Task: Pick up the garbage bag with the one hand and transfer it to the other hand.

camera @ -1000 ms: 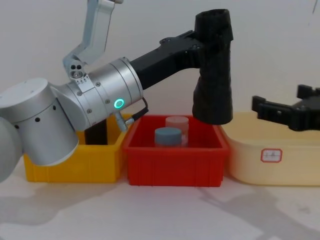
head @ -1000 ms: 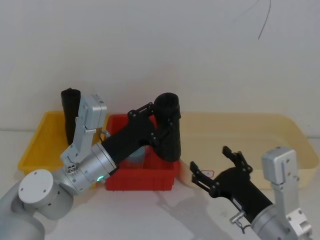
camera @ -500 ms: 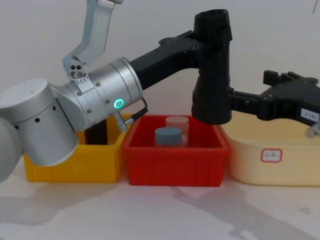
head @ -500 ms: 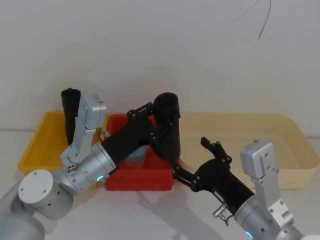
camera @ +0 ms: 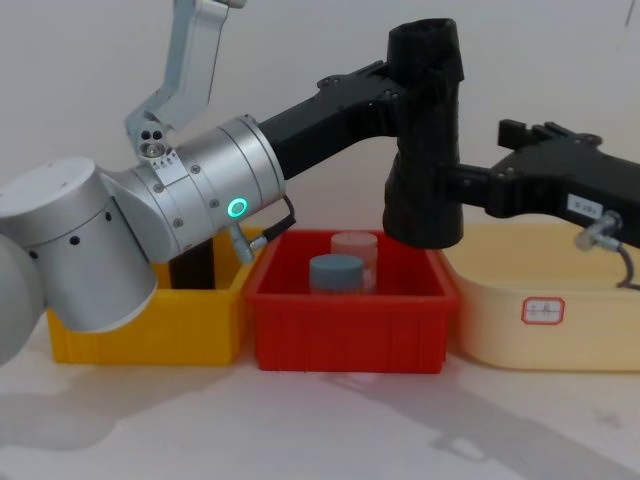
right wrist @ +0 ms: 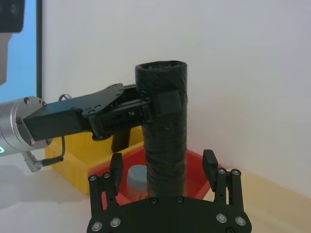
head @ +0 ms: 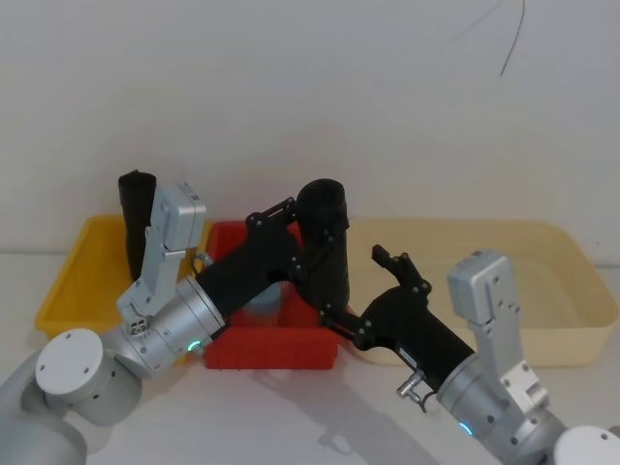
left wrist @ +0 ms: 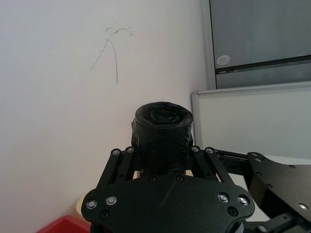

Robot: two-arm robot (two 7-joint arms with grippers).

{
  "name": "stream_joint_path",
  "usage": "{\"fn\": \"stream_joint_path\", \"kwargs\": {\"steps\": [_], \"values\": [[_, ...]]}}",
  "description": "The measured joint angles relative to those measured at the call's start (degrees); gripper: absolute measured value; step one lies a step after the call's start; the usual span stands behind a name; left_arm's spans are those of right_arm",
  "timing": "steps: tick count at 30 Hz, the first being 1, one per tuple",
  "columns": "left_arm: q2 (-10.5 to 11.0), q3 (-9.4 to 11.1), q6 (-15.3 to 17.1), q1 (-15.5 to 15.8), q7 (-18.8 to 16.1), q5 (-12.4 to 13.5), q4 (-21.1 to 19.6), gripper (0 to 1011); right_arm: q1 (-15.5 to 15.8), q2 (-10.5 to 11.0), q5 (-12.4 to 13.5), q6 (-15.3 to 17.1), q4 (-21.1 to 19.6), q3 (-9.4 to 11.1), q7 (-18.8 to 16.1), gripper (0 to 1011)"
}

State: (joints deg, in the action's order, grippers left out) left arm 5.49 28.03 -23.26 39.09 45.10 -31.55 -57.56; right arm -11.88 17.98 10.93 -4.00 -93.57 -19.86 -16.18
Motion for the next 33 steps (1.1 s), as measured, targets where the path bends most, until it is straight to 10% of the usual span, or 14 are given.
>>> {"fn": "stream_joint_path", "kwargs": {"steps": [33], "values": [[0.0,0.02,0.0,0.0,0.02,0.01,-0.01,435,-10.72,-5.3,-2.83,-6.2,16.81,-3.32,-5.36,1000]]}}
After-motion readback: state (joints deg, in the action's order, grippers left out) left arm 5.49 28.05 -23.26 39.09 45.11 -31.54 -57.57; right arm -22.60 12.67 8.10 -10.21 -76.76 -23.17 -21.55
